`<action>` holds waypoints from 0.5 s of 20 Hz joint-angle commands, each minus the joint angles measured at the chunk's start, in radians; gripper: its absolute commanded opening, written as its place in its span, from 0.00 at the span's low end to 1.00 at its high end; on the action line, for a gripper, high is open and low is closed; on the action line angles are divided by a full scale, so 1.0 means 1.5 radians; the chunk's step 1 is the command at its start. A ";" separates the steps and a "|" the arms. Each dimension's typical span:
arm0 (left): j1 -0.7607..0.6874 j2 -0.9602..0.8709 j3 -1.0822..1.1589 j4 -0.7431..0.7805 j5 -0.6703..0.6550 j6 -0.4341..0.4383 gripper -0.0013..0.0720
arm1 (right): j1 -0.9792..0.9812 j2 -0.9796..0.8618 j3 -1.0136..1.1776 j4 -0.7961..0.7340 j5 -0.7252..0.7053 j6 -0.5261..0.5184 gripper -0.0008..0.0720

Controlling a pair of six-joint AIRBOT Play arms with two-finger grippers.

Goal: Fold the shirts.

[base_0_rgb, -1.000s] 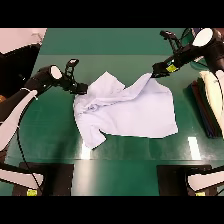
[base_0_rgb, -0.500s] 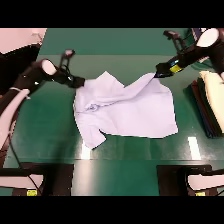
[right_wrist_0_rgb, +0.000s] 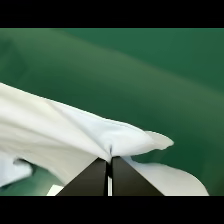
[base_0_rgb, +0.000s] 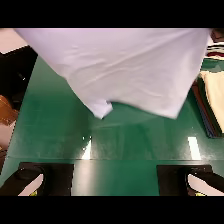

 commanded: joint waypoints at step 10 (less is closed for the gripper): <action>0.002 0.091 0.194 0.050 -0.068 -0.056 0.05 | -0.006 0.164 0.030 -0.008 -0.059 -0.004 0.03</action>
